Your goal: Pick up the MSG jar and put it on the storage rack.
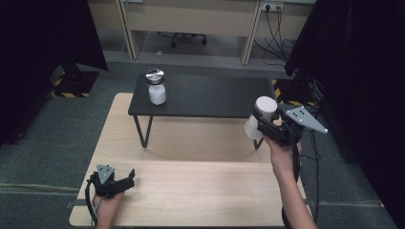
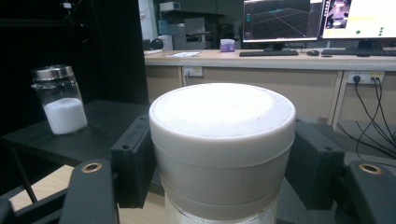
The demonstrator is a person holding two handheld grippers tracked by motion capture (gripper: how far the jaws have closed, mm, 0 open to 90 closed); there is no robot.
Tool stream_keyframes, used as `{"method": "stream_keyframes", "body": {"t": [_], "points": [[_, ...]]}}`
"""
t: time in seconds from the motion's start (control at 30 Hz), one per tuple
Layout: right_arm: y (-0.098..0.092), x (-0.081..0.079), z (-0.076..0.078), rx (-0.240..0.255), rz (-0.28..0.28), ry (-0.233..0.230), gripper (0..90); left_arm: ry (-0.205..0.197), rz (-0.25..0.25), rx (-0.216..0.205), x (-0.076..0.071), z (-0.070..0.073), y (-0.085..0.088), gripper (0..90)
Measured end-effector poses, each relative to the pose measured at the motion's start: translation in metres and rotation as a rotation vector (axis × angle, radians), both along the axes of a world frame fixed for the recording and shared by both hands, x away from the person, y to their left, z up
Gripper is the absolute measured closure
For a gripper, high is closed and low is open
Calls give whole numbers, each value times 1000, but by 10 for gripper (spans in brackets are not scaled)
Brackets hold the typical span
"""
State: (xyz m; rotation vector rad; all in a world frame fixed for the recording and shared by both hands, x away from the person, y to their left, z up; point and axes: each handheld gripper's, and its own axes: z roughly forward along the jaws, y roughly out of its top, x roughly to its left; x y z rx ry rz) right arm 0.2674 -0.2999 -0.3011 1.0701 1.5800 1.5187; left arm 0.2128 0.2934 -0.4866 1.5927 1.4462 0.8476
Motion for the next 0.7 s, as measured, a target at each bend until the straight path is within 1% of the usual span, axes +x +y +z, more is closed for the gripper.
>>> {"method": "stream_keyframes", "body": {"t": [0.07,0.3,0.6,0.7], "points": [[0,2,2,6,4,-3,338,0,-1,-1,0,0,0,0],[3,8,9,0,4,-16,338,-2,-3,-1,0,0,1,0],[6,21,14,8,-21,-29,338,-4,-4,-2,0,0,1,0],[9,27,16,-3,-36,-31,338,-4,-3,-3,0,0,1,0]]}}
